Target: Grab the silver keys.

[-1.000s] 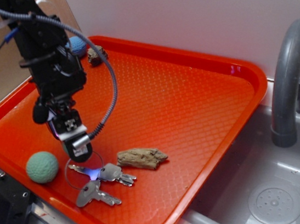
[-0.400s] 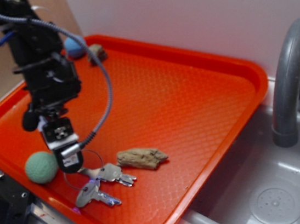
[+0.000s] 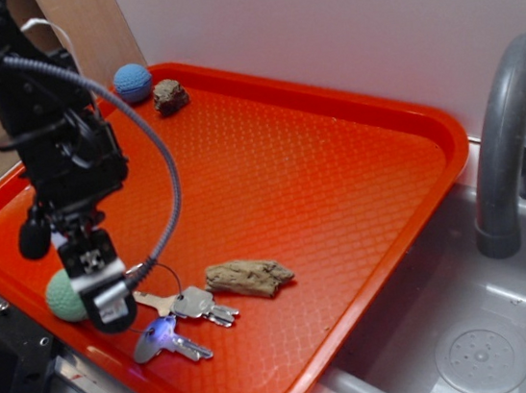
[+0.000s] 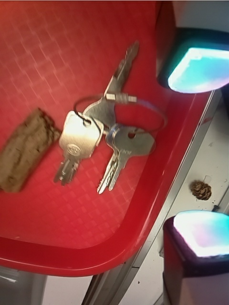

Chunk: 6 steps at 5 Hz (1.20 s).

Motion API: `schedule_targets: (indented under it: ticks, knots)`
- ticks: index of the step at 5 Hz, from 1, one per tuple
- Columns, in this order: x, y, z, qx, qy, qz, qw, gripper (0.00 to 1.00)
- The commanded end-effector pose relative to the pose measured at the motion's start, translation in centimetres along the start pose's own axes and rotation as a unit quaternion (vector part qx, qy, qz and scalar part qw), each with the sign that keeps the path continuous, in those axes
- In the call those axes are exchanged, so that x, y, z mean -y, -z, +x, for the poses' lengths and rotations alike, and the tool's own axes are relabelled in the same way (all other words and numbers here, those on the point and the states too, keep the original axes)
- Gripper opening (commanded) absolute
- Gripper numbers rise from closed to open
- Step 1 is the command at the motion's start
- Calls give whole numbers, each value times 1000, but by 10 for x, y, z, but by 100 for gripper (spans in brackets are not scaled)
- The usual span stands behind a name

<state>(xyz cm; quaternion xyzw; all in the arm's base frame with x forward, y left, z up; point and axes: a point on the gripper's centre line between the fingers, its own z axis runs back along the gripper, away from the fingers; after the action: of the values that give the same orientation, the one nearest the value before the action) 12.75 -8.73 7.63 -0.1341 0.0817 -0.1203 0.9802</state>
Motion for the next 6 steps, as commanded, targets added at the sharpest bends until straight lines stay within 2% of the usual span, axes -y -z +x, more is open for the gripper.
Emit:
schedule_targets:
  ticks: [1,2,3,5,6]
  knots:
    - [-2,19,14,10,-8,39,999,100]
    - [-10,21,20,20,-17,41,999,100]
    - [-11,22,22,14,-26,46,999,0]
    - [-15,21,23,16,-33,51,998,0]
    - [-21,10,25,40,-53,61,996,0]
